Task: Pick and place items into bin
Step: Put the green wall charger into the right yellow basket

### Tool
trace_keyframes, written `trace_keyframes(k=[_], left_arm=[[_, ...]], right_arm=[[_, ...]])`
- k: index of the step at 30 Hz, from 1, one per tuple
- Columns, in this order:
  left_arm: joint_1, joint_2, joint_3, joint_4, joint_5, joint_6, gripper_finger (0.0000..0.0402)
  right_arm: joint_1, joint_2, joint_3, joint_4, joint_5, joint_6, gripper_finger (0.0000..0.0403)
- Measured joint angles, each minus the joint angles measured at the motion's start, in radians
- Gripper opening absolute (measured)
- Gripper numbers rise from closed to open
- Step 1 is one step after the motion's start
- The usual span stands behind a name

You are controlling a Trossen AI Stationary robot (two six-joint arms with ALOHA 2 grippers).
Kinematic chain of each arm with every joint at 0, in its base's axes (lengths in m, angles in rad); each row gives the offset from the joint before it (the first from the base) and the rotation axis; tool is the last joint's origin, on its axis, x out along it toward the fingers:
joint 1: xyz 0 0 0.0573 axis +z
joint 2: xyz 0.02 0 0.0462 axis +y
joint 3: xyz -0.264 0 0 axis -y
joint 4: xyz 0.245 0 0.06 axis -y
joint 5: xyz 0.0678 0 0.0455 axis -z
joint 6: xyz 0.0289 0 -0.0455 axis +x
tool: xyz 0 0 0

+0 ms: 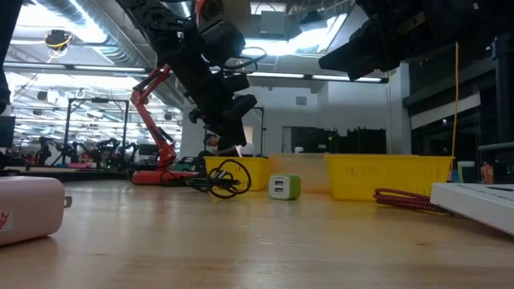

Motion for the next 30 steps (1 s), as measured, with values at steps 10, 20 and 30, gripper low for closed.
trace_keyframes(k=[10, 20, 30], left_arm=[[-0.131, -0.082, 0.000, 0.033, -0.007, 0.102, 0.0057], [-0.316, -0.091, 0.000, 0.127, 0.044, 0.294, 0.0010], [-0.432, -0.103, -0.001, 0.161, 0.075, 0.362, 0.0001]], right_arm=[[0.000, 0.000, 0.000, -0.014, 0.000, 0.001, 0.0000], [0.000, 0.000, 0.000, -0.061, 0.000, 0.061, 0.0000], [0.004, 0.000, 0.000, -0.068, -0.003, 0.139, 0.0000]])
